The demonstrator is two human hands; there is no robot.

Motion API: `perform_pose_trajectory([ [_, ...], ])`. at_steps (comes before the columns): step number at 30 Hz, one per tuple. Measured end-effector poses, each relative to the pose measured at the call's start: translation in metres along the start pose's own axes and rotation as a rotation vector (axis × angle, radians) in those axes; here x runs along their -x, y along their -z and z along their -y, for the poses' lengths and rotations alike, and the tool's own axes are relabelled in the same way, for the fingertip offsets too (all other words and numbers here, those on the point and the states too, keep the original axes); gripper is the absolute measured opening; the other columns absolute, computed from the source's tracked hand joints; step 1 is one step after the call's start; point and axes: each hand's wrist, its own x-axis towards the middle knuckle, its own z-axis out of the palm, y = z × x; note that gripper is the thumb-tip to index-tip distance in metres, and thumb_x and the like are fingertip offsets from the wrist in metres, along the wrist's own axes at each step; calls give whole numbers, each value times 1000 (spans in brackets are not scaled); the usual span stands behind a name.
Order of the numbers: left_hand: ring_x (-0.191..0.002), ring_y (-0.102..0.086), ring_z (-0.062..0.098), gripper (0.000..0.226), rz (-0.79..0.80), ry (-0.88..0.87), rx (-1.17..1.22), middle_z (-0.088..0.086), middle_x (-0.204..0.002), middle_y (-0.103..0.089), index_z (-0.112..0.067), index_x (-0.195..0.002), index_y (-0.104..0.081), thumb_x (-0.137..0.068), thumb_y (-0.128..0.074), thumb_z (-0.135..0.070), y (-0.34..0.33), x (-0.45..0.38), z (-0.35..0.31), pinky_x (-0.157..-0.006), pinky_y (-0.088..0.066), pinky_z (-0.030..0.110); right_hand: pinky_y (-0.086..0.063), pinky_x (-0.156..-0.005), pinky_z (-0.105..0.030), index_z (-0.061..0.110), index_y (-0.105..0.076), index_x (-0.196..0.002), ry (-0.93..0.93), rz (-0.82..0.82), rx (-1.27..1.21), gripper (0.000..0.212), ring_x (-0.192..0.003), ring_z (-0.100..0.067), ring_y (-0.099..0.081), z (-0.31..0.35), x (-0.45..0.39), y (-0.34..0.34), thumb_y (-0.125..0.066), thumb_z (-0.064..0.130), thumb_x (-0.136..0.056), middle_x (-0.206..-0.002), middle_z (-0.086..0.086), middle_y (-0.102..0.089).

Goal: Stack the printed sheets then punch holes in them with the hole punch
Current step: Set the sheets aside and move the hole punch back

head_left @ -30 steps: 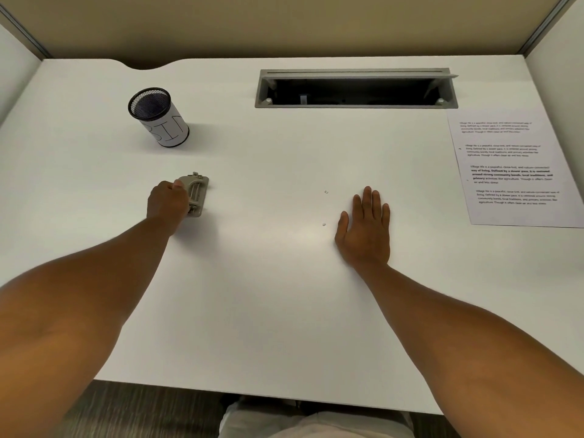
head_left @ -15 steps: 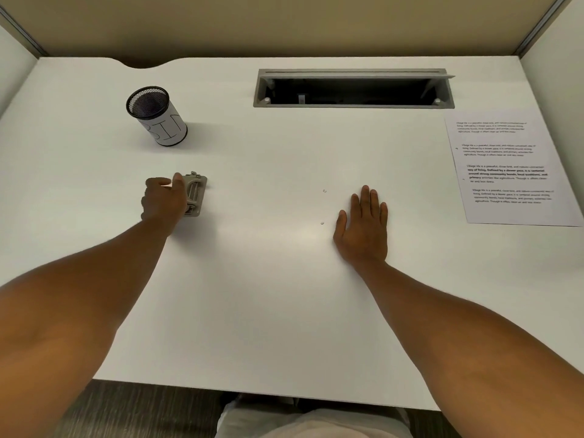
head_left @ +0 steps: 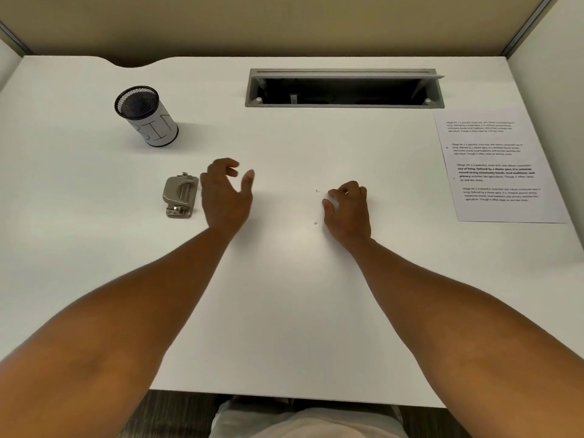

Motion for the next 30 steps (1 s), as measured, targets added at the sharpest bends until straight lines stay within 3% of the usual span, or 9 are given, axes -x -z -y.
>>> perform_pose_trajectory([
  [2, -99, -51, 15, 26, 78, 15, 20, -10, -97, -61, -28, -108, -58, -89, -63, -44, -11, 10, -11, -79, -49, 38, -45, -88, -38, 3, -69, -104, -63, 19, -84, 22, -104, -31, -47, 3, -5, 0, -60, 16, -89, -108, -13, -53],
  [7, -95, -57, 14, 18, 274, 1, 48, -12, -94, -63, -32, -98, -65, -88, -65, -46, -32, 28, -29, -80, -51, 36, -42, -92, -30, 6, -70, -109, -137, 62, -178, 24, -109, -26, -50, 10, -17, 2, -61, 18, -90, -111, -11, -54],
  [11, -90, -60, 9, 16, 407, 11, 87, -12, -93, -65, -32, -93, -69, -86, -68, -46, -41, 39, -34, -78, -50, 30, -42, -90, -26, 6, -70, -109, -161, 111, -213, 24, -109, -22, -53, 16, -23, 3, -61, 18, -90, -112, -11, -54],
  [16, -78, -55, -11, 12, 500, 44, 100, -14, -94, -65, -33, -92, -72, -86, -69, -42, -47, 52, -34, -70, -41, 16, -43, -84, -28, 6, -71, -102, -131, 155, -172, 19, -105, -24, -54, 18, -29, 7, -60, 15, -89, -110, -12, -56],
  [22, -79, -57, -1, 10, 533, 54, 77, -16, -94, -64, -34, -94, -73, -89, -65, -38, -50, 56, -34, -72, -44, 19, -44, -77, -27, 8, -70, -99, -148, 200, -89, 15, -96, -19, -57, 22, -37, 11, -59, 13, -89, -102, -4, -59],
  [24, -82, -59, 3, 12, 551, 43, 73, -15, -95, -65, -33, -96, -74, -90, -64, -35, -50, 55, -33, -75, -47, 23, -40, -68, -26, 17, -64, -77, -190, 229, -73, 13, -81, -19, -52, 25, -40, 12, -59, 8, -84, -80, 6, -52],
  [26, -82, -59, 2, 14, 581, 23, 74, -15, -97, -67, -31, -98, -75, -91, -62, -30, -49, 53, -31, -76, -47, 21, -33, -58, -25, 24, -43, -57, -198, 241, -45, 33, -71, -21, -41, 29, -42, 12, -55, 3, -79, -63, 8, -40],
  [28, -82, -57, -1, 17, 608, 1, 75, -15, -99, -66, -31, -100, -75, -92, -61, -26, -49, 52, -29, -75, -43, 16, -41, -60, -26, 18, -55, -62, -200, 257, -9, 23, -74, -26, -50, 32, -43, 13, -55, 3, -79, -72, 1, -54],
  [30, -82, -56, -1, 17, 623, -15, 73, -14, -100, -66, -31, -101, -74, -92, -62, -24, -47, 51, -28, -74, -41, 12, -52, -75, -32, 13, -70, -83, -186, 258, 22, 16, -90, -26, -61, 34, -43, 13, -57, 4, -82, -98, -5, -64],
])
